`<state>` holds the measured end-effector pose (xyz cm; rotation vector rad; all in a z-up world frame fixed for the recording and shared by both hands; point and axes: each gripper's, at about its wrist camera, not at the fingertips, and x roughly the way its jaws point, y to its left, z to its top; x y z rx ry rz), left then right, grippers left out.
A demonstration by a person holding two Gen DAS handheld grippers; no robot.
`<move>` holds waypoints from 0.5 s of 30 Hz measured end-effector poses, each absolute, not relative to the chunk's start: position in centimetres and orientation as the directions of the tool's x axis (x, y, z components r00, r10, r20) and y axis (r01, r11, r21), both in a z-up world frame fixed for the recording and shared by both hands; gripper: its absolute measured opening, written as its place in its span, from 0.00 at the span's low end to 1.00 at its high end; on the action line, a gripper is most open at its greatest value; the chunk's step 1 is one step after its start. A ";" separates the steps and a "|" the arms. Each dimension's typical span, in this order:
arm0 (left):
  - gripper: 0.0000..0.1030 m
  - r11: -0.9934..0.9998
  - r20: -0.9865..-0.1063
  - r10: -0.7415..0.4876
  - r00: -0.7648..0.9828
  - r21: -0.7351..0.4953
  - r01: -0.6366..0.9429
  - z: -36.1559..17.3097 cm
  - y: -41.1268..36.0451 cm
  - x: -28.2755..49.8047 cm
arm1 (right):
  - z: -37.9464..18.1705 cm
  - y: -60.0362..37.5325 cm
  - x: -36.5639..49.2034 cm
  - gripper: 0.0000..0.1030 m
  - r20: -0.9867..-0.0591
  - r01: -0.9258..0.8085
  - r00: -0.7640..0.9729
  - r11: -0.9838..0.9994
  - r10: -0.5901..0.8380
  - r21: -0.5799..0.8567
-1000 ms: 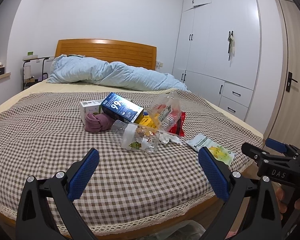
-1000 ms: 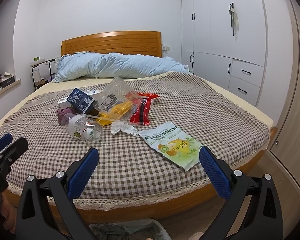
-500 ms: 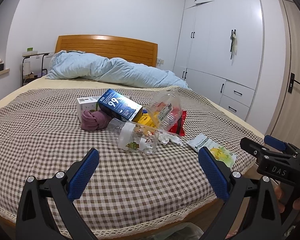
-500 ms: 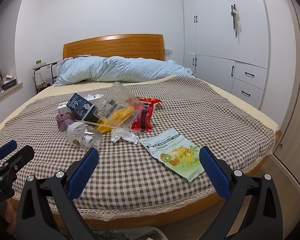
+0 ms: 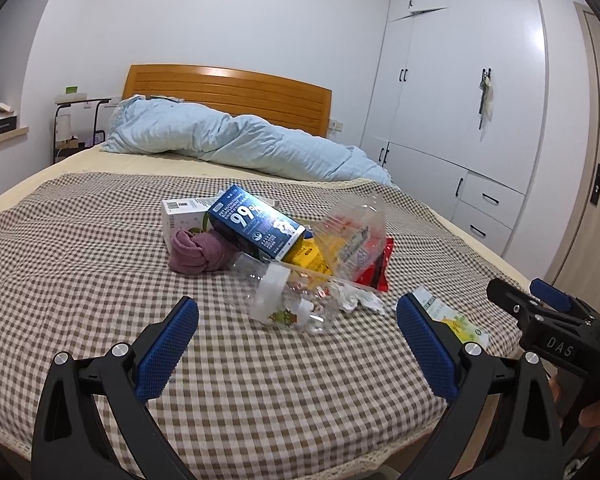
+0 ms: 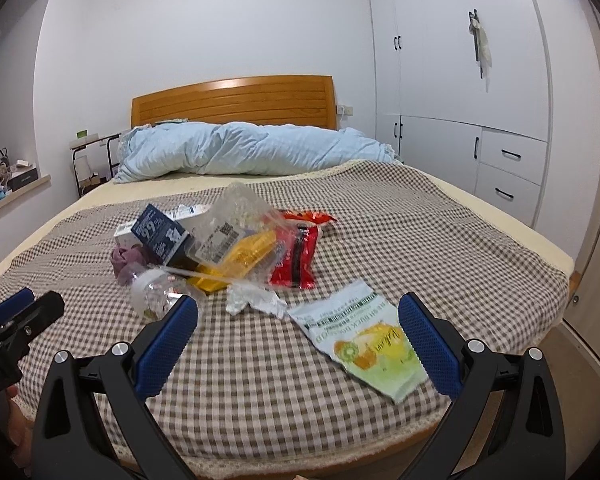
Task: Collect trash
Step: 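Move the right tool to the clear plastic clamshell and close on it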
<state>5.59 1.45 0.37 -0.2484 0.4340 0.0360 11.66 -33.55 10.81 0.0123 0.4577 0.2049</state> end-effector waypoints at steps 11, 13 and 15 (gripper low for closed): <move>0.93 0.973 -0.406 0.034 0.913 -0.195 -0.123 0.9 2.1 8.8 | 12.2 -32.2 15.3 0.94 -0.383 -0.230 0.890 0.968 0.250 0.096; 0.93 0.975 -0.419 0.033 0.907 -0.187 -0.122 0.8 2.1 9.4 | 12.6 -32.0 16.1 0.94 -0.372 -0.232 0.894 0.968 0.251 0.094; 0.93 0.975 -0.427 0.033 0.904 -0.184 -0.123 1.0 2.1 10.1 | 12.8 -31.9 16.8 0.94 -0.365 -0.235 0.896 0.967 0.253 0.095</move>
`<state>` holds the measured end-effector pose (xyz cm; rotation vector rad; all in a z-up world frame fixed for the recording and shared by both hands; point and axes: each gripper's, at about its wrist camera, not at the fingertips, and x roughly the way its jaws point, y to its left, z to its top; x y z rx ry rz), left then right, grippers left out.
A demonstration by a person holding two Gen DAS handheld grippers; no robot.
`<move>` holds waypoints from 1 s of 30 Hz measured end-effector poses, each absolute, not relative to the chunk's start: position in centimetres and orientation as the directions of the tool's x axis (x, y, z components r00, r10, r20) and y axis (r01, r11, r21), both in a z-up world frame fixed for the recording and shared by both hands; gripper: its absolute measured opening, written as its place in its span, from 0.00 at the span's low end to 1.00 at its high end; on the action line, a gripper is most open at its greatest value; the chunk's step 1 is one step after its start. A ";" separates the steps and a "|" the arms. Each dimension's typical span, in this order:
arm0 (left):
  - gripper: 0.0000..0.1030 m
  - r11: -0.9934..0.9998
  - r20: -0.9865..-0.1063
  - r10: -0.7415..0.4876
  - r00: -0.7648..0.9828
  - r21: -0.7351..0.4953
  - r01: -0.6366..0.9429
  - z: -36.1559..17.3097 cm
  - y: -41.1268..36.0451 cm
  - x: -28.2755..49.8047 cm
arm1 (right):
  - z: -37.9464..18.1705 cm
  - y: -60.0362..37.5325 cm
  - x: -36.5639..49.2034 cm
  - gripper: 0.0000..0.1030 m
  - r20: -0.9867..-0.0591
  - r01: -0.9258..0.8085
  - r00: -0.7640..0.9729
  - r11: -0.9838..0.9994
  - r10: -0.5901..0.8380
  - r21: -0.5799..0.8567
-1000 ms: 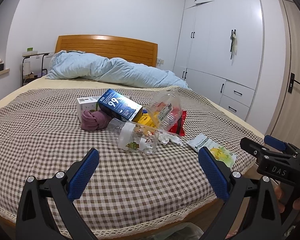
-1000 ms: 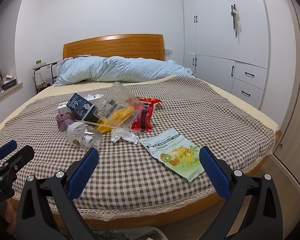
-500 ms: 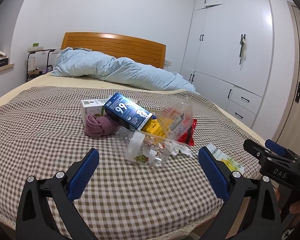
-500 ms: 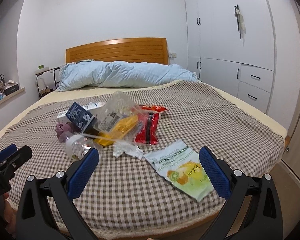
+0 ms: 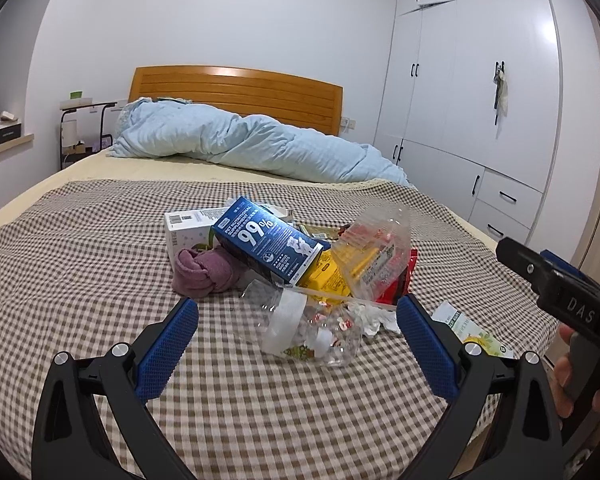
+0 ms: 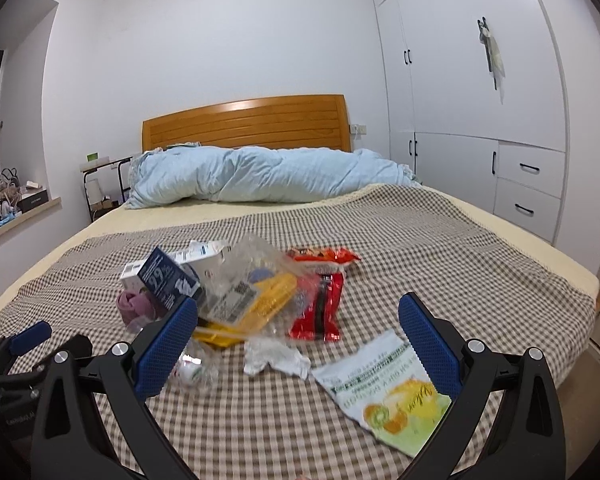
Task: Collect trash
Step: 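Move the right tool to the clear plastic clamshell and close on it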
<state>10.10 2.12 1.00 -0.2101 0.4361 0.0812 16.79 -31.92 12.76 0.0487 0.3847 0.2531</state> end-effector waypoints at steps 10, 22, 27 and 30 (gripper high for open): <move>0.93 0.976 -0.479 0.066 0.875 -0.154 -0.157 0.8 2.4 12.9 | 13.2 -31.7 19.7 0.94 -0.374 -0.266 0.884 0.960 0.279 0.087; 0.93 0.972 -0.495 0.102 0.863 -0.134 -0.192 1.8 4.2 16.2 | 13.2 -34.8 22.6 0.94 -0.402 -0.256 0.865 0.954 0.299 0.158; 0.93 0.973 -0.524 0.154 0.837 -0.066 -0.221 2.6 4.7 17.4 | 12.7 -33.7 22.9 0.94 -0.418 -0.267 0.849 0.945 0.322 0.186; 0.93 0.973 -0.526 0.155 0.836 -0.064 -0.220 3.1 5.2 17.4 | 12.3 -31.3 23.1 0.94 -0.443 -0.277 0.834 0.944 0.329 0.178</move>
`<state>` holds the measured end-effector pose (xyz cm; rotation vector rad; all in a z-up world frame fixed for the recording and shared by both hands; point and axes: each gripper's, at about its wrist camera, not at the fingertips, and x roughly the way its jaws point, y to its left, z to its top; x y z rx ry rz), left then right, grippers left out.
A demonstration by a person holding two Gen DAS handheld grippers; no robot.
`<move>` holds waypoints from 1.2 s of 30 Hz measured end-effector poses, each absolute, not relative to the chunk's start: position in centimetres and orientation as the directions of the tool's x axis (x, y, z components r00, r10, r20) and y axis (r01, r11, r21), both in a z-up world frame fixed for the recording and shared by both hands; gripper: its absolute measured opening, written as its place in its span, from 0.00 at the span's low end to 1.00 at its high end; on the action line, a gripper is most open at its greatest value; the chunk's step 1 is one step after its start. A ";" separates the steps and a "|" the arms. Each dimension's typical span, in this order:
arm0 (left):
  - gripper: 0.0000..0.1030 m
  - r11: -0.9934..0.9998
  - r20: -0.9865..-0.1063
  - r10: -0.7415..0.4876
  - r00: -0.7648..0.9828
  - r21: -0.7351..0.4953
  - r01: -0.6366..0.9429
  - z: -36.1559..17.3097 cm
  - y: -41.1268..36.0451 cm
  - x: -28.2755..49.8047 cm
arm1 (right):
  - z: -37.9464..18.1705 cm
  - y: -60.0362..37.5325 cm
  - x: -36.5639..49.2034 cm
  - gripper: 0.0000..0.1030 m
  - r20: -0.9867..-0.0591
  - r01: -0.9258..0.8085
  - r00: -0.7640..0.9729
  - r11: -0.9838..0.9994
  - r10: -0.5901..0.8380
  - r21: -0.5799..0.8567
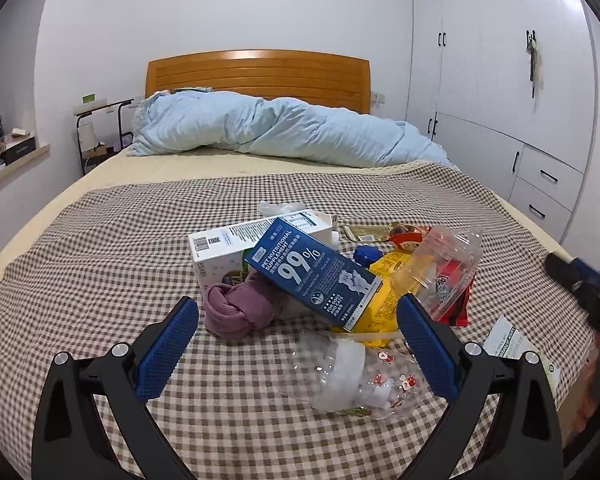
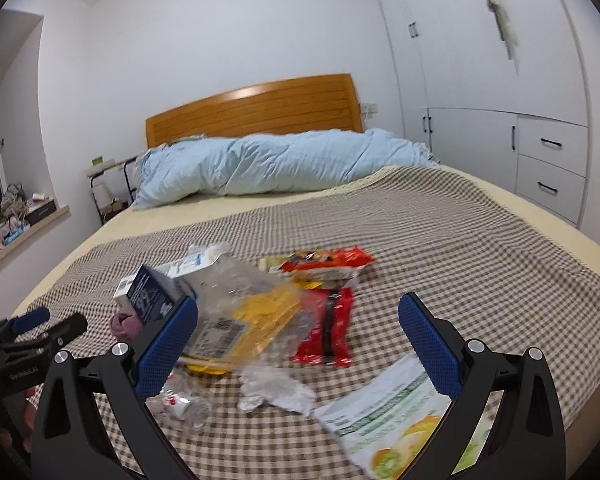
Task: Collect trash
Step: 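Move the right tool to the clear plastic clamshell and close on it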
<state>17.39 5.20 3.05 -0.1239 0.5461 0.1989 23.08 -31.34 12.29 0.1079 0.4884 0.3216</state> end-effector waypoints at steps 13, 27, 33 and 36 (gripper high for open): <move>0.93 0.972 -0.543 0.202 0.815 0.010 -0.234 2.8 9.1 20.0 | 11.3 -24.2 26.8 0.94 -0.553 -0.015 0.822 0.974 0.140 0.224; 0.93 0.953 -0.597 0.244 0.764 0.003 -0.302 0.4 12.1 25.1 | 8.8 -20.8 32.1 0.94 -0.706 0.396 0.676 0.912 -0.212 0.106; 0.93 0.948 -0.609 0.222 0.762 -0.047 -0.314 -0.3 12.4 24.8 | 7.5 -19.6 32.3 0.94 -0.746 0.461 0.606 0.886 -0.277 0.047; 0.93 0.950 -0.600 0.214 0.771 -0.055 -0.307 0.0 12.4 24.2 | 6.8 -20.4 31.5 0.94 -0.745 0.421 0.624 0.905 -0.233 0.069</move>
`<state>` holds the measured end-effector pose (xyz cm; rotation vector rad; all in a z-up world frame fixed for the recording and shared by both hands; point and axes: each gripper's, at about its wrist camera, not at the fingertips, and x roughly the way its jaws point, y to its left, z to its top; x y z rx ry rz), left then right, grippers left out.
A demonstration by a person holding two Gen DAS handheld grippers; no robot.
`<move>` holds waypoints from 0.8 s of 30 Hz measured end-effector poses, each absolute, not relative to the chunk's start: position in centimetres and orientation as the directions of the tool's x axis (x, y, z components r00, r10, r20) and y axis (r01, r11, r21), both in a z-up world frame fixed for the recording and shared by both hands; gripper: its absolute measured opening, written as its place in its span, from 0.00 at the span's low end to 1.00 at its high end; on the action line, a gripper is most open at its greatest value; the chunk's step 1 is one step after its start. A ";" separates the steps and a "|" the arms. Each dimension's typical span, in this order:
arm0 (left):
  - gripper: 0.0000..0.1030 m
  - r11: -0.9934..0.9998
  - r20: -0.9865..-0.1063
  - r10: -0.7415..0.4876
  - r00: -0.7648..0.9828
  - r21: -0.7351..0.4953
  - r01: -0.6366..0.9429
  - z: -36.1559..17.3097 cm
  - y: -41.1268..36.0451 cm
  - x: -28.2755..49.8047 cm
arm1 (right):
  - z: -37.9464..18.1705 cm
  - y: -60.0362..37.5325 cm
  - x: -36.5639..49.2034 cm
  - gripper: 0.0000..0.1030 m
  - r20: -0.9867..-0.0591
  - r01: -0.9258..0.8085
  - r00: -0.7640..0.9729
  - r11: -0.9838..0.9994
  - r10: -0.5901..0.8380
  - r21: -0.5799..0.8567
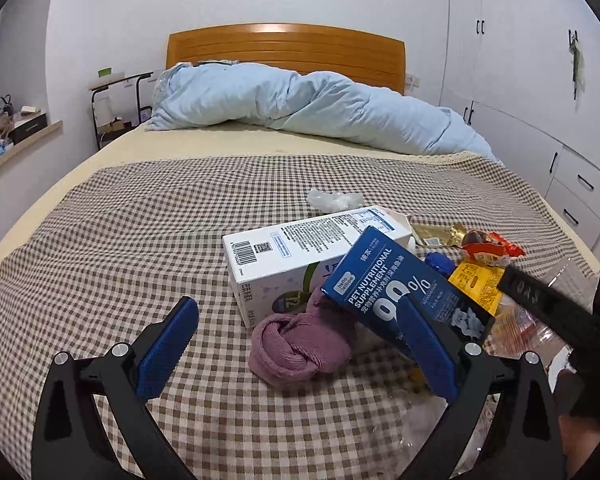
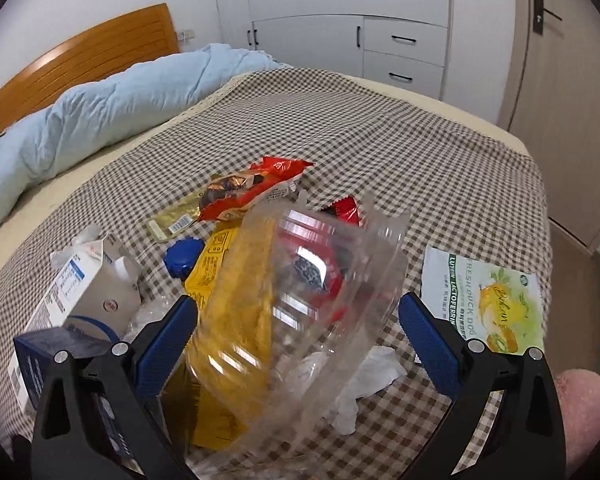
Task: Collect trash
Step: 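Move the right tool to the clear plastic clamshell and close on it, then lift the clamshell with the right tool while the left tool reaches the white milk carton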
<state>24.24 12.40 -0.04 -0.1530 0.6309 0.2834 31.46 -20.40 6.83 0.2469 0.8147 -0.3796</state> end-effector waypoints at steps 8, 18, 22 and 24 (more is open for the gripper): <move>0.93 0.955 -0.576 0.210 0.790 -0.052 -0.292 0.9 12.0 23.0 | 5.2 -27.0 28.5 0.72 -0.749 0.271 0.662 0.931 0.003 0.243; 0.93 0.966 -0.567 0.214 0.795 -0.001 -0.260 1.5 10.5 21.9 | 5.4 -35.2 26.3 0.68 -0.627 0.073 0.720 0.867 0.297 0.493; 0.93 0.965 -0.573 0.234 0.785 0.040 -0.259 1.7 10.3 22.3 | 6.5 -36.4 25.6 0.68 -0.558 0.016 0.767 0.859 0.318 0.512; 0.93 0.966 -0.569 0.240 0.786 0.057 -0.254 2.1 10.3 22.5 | 7.0 -36.9 25.6 0.68 -0.533 0.001 0.789 0.866 0.307 0.500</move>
